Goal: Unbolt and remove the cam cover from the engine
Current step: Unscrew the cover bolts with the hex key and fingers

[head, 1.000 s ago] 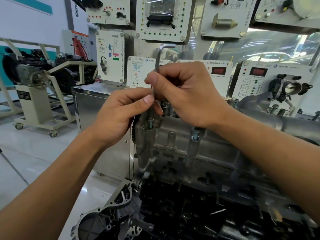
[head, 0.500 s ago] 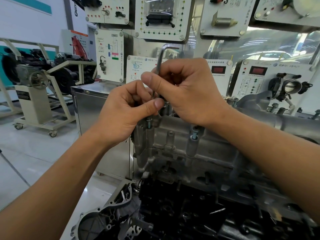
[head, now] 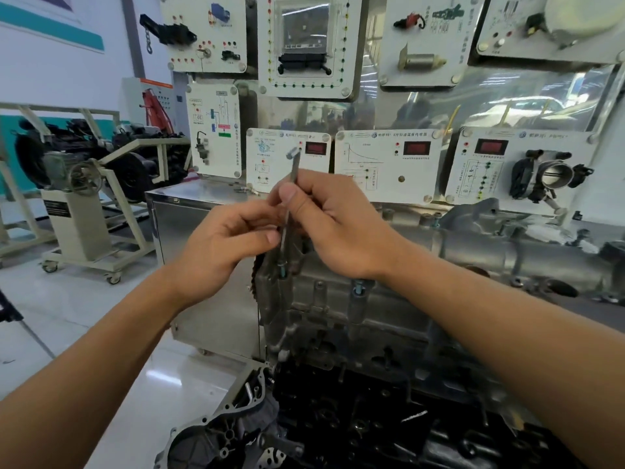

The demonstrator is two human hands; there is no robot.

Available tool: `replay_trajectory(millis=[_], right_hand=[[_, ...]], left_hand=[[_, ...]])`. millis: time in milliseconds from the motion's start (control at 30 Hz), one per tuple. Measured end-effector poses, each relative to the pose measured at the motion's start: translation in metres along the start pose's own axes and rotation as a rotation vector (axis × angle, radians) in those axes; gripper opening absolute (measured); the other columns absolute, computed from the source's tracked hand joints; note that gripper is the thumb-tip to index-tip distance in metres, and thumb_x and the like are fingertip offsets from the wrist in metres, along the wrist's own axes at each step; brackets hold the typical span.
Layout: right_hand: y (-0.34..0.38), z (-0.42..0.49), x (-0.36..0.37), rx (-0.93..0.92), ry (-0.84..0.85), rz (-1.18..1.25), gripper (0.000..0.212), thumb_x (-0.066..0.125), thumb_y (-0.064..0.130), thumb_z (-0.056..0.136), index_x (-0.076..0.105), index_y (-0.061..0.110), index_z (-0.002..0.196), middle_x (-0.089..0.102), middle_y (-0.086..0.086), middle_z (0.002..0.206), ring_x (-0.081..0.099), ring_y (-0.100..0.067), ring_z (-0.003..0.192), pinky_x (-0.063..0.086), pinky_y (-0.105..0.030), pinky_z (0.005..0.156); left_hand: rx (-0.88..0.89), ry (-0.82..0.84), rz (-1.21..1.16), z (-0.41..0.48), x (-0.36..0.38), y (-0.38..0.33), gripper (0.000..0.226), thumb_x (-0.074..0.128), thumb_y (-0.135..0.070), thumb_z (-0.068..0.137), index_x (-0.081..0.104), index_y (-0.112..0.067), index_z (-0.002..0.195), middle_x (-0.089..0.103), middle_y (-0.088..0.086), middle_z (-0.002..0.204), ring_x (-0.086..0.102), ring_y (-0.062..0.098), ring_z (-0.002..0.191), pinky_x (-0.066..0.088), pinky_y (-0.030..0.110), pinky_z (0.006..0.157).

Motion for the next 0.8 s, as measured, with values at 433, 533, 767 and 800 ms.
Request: replay_trajectory(millis=[433, 533, 767, 800], right_hand=[[0.004, -0.004, -0.002, 0.029, 0.024, -0.016, 0.024, 0.045, 0.014, 0.104, 0.060, 0.000, 0.089, 0.060, -0.008, 0.075, 0.055, -0.025, 0.070, 0.046, -0.047, 0.069], [0.001, -0.004, -0.006, 0.061, -0.021, 0.027, 0.026, 0.047, 0.015, 0.103, 0.061, -0.001, 0.089, 0.061, -0.009, 0.073, 0.056, -0.025, 0.068, 0.047, -0.047, 0.067], [-0.006, -0.006, -0.012, 0.090, -0.107, 0.092, 0.028, 0.047, 0.019, 0.104, 0.057, 0.005, 0.081, 0.057, -0.005, 0.067, 0.053, -0.021, 0.061, 0.047, -0.045, 0.060], [-0.007, -0.006, -0.013, 0.094, -0.112, 0.095, 0.029, 0.047, 0.020, 0.104, 0.057, 0.006, 0.081, 0.058, -0.006, 0.068, 0.054, -0.021, 0.061, 0.047, -0.046, 0.060]], left_hand=[[-0.055, -0.349, 0.656, -0.027, -0.007, -0.020, 0.048, 0.087, -0.008, 0.068, 0.065, -0.043, 0.092, 0.064, -0.030, 0.105, 0.063, -0.011, 0.094, 0.049, 0.014, 0.073], [-0.087, -0.369, 0.703, -0.027, -0.004, -0.023, 0.050, 0.089, -0.009, 0.067, 0.062, -0.046, 0.088, 0.064, -0.035, 0.097, 0.060, -0.018, 0.090, 0.043, 0.010, 0.070], [-0.143, -0.354, 0.800, -0.026, -0.002, -0.024, 0.039, 0.088, -0.010, 0.069, 0.070, -0.031, 0.095, 0.067, -0.021, 0.096, 0.060, -0.008, 0.087, 0.044, 0.013, 0.077], [-0.151, -0.353, 0.777, -0.027, -0.003, -0.025, 0.041, 0.087, -0.009, 0.070, 0.068, -0.036, 0.094, 0.066, -0.023, 0.095, 0.060, -0.010, 0.086, 0.044, 0.012, 0.076]])
Point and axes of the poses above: each hand's wrist, its own z-axis towards the middle knuckle, its own x-axis out of the palm, y = z × x, the point moved 10 cm from there along z, towards the middle knuckle
